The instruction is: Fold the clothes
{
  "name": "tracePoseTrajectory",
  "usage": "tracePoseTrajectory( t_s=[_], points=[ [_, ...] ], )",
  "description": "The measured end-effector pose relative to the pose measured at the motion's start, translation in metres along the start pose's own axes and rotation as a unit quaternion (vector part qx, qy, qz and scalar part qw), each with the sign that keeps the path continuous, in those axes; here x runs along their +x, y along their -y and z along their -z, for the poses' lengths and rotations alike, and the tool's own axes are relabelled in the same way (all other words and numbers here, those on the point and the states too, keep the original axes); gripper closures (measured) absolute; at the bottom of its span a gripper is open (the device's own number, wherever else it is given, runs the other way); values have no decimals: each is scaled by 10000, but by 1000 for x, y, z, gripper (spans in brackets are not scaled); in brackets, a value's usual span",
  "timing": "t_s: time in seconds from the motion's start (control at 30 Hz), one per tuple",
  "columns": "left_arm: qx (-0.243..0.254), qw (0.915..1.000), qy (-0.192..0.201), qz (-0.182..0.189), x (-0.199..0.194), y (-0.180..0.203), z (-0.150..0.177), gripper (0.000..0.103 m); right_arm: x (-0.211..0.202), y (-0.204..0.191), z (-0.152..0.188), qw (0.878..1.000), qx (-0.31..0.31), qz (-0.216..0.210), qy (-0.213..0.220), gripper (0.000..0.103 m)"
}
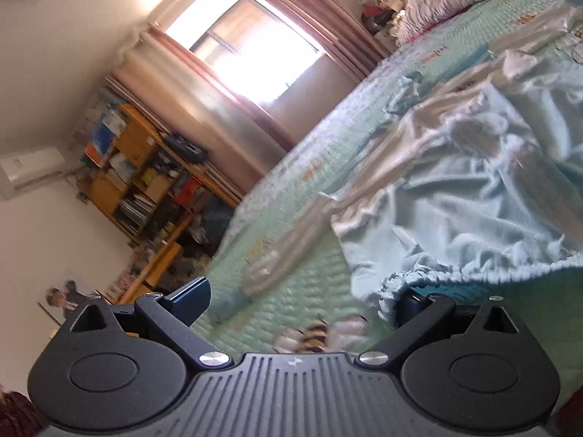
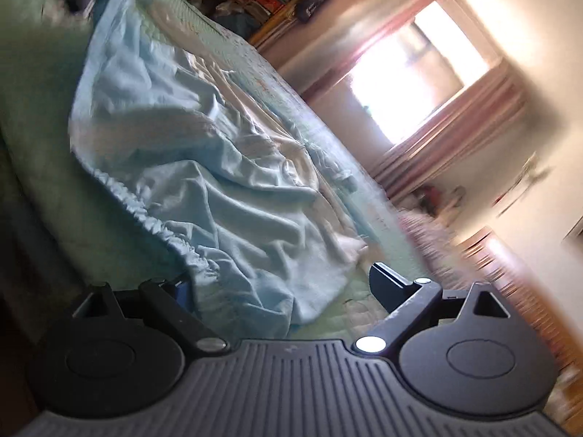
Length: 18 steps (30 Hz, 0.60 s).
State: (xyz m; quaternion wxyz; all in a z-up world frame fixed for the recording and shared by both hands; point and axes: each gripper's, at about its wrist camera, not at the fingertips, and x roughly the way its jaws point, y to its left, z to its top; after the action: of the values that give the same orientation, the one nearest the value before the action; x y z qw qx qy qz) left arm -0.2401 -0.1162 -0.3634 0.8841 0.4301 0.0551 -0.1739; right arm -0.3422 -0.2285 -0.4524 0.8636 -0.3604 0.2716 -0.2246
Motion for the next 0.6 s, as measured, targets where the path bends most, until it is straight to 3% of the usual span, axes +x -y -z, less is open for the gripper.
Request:
tracePoseTrajectory(
  t_s=[0.1,0.2,0.33,0.47,0.57,0.6],
  points=[
    [-103,9998,153,-97,-7,-16,-17,3,-3,4,-2,9996,87,195,202,10],
    [-127,9996,171,-189,-6,-25,-30,2,14,7,6,9995,122,99,-291,10],
    [-52,9996,117,-243,-5,-21,-29,2,10,1,9,9996,-121,213,-124,10],
    [65,9998,-102,-166,-3,-11,-9,2,12,25,8,9968,498,625,-14,10],
    [5,9994,-356,22,3,-4,7,2,16,41,11,9941,1025,358,-80,14],
    [-32,9990,-437,89,6,-2,12,2,21,47,13,9929,1179,141,-98,25]
  ],
)
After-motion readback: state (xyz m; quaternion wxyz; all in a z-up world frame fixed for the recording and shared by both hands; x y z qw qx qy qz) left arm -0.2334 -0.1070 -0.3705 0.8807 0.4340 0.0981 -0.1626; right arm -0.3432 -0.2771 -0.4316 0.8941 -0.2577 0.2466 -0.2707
